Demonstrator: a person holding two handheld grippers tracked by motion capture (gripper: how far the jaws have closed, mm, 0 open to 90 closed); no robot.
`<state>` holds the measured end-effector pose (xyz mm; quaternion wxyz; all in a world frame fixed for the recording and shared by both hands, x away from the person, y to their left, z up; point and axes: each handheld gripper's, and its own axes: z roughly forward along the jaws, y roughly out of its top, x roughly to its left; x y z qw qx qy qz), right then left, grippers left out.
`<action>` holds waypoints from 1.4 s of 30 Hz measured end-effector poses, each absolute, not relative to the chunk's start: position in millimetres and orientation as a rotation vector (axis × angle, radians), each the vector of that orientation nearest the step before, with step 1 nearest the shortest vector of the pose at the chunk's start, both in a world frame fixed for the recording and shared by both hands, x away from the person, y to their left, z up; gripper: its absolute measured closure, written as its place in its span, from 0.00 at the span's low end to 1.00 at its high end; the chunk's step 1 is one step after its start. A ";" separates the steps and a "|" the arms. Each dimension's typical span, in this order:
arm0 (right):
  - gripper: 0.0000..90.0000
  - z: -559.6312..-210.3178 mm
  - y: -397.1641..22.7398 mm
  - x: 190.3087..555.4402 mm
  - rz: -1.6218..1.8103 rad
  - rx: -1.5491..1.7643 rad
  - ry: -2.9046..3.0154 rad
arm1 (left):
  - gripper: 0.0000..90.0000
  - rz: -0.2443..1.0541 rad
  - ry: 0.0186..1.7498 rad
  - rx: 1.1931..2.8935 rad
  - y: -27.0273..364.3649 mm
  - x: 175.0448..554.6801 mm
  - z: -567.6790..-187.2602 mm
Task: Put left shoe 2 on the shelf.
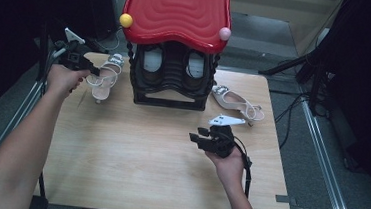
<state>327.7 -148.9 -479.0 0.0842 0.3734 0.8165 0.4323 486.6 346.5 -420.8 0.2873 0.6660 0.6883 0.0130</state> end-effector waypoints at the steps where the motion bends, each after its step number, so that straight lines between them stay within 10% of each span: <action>1: 0.64 -478.9 -149.1 327.6 1.289 1.113 2.436 | 0.92 0.045 1.833 1.772 347.1 485.8 -416.8; 42: 0.64 -478.8 -149.9 327.7 1.281 1.101 2.438 | 0.92 0.147 1.666 1.719 333.1 474.8 -246.9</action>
